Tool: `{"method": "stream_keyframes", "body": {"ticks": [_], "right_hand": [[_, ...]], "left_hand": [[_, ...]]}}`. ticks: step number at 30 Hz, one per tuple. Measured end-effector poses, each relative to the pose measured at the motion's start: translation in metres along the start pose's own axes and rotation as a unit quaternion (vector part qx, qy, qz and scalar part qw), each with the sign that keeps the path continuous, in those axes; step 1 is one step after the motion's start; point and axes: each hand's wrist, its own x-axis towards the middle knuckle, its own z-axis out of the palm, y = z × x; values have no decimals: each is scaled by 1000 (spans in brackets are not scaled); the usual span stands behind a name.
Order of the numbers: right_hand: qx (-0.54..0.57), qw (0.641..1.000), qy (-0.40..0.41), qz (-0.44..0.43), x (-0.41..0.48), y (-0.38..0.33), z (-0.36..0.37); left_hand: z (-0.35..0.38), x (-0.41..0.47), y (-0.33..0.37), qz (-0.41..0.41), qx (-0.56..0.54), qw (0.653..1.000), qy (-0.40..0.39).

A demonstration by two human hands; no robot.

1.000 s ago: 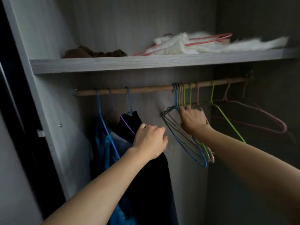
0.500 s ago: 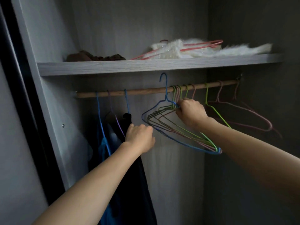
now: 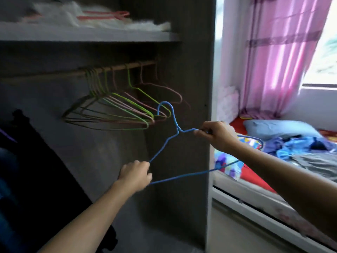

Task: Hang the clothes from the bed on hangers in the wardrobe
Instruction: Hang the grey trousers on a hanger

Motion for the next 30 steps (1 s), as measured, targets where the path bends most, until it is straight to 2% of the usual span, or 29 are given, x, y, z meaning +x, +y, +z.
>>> {"method": "stream_keyframes", "body": {"ticks": [5,9,14,17,23,30], "right_hand": [[0,996,25,80,-60,133,-54],[-23,986,26,163,-111,245,-99],[-74,959,19,272,-169,377,-163],[-66,931,36,357,-205,440,-193],[-49,875,60,477,-244,544,-218],[-33,824,81,560,-248,670,-192]], "left_hand": [[16,24,126,96,12,994,-52],[21,53,249,180,-20,979,-97],[45,84,410,252,-25,962,-103],[54,90,490,299,-28,944,-136],[77,130,599,341,-57,923,-171],[122,236,689,375,-36,906,-191]]}}
